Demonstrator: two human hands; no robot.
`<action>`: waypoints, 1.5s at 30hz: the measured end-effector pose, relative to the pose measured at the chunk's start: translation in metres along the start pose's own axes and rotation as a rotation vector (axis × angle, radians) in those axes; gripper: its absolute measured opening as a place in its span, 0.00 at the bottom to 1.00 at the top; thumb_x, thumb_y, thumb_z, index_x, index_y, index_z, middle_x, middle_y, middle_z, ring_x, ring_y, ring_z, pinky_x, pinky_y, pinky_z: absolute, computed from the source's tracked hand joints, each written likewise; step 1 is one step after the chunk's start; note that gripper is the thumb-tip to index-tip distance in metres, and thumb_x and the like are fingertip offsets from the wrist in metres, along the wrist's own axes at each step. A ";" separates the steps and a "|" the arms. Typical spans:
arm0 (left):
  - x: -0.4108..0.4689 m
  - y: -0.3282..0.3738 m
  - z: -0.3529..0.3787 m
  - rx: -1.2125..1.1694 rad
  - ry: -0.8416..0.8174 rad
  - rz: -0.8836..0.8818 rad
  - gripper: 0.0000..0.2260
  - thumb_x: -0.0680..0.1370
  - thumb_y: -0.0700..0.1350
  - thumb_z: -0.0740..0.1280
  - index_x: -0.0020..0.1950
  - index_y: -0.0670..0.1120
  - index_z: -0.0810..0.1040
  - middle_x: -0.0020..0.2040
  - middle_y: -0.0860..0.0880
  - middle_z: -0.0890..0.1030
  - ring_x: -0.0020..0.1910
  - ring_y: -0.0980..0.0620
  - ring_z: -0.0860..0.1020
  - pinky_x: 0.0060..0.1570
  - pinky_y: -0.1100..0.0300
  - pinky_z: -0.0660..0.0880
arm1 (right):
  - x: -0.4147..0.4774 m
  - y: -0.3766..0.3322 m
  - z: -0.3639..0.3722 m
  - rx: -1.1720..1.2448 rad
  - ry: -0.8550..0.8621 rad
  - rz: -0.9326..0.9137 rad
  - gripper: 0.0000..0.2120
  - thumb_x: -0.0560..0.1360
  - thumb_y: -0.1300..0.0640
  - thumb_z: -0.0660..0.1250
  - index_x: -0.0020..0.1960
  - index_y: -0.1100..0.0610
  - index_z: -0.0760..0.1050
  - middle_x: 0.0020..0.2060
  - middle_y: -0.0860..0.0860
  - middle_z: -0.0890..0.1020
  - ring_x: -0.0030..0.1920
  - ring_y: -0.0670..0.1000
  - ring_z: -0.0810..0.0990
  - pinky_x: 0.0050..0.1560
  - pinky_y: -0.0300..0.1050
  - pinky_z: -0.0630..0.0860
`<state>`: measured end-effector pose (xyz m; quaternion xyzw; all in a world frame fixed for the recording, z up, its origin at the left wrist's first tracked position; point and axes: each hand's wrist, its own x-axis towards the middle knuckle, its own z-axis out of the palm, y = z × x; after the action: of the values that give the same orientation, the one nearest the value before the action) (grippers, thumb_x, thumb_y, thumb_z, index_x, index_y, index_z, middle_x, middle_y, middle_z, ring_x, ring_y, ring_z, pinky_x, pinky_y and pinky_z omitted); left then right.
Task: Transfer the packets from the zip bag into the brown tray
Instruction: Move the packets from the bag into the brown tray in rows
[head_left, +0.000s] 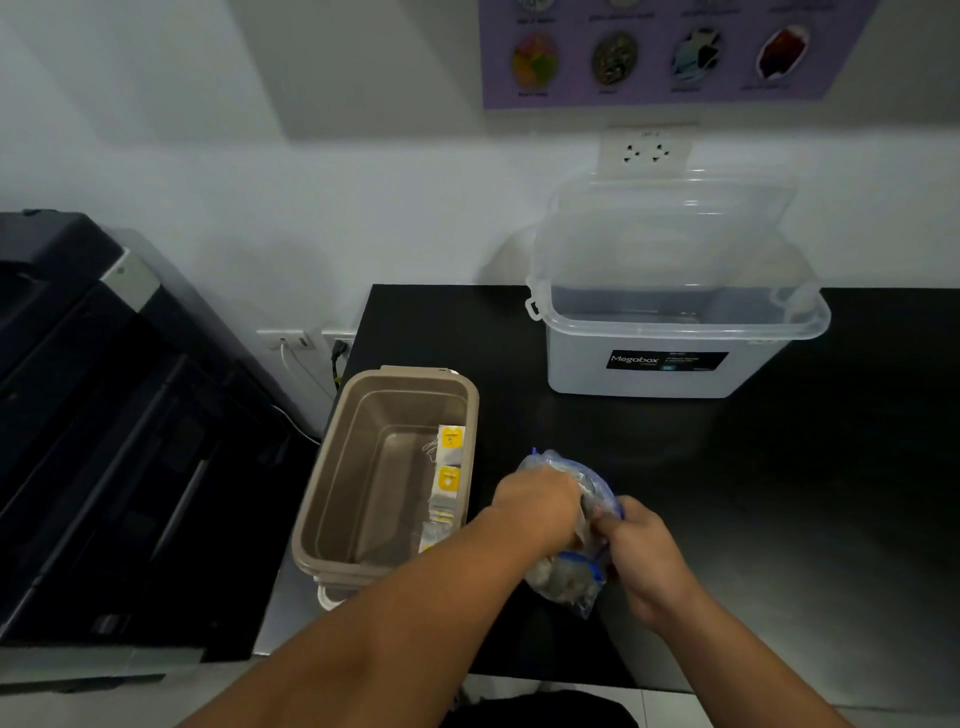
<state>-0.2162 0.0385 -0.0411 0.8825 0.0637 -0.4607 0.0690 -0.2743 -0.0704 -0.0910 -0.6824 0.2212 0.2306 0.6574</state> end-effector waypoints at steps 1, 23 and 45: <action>0.007 0.002 0.007 -0.049 -0.030 -0.061 0.34 0.76 0.57 0.71 0.76 0.45 0.64 0.66 0.42 0.72 0.65 0.42 0.73 0.59 0.50 0.73 | 0.000 0.001 -0.002 0.007 0.005 0.001 0.06 0.82 0.65 0.62 0.54 0.63 0.78 0.40 0.59 0.86 0.34 0.50 0.85 0.29 0.41 0.78; -0.044 -0.039 -0.002 -0.239 0.434 0.274 0.11 0.79 0.49 0.70 0.61 0.53 0.81 0.55 0.51 0.82 0.54 0.52 0.80 0.57 0.53 0.78 | 0.006 -0.004 -0.018 0.024 -0.116 0.020 0.07 0.84 0.61 0.63 0.58 0.59 0.78 0.47 0.57 0.88 0.46 0.55 0.89 0.43 0.50 0.83; -0.068 -0.199 -0.045 -0.465 0.374 0.319 0.02 0.75 0.47 0.76 0.46 0.54 0.85 0.40 0.57 0.84 0.40 0.62 0.81 0.45 0.65 0.74 | 0.018 -0.007 0.031 0.071 0.006 0.052 0.07 0.84 0.61 0.63 0.59 0.59 0.78 0.49 0.60 0.88 0.49 0.60 0.88 0.53 0.61 0.84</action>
<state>-0.2532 0.2385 0.0277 0.9112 0.0399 -0.2474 0.3270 -0.2561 -0.0396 -0.0975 -0.6535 0.2490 0.2375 0.6742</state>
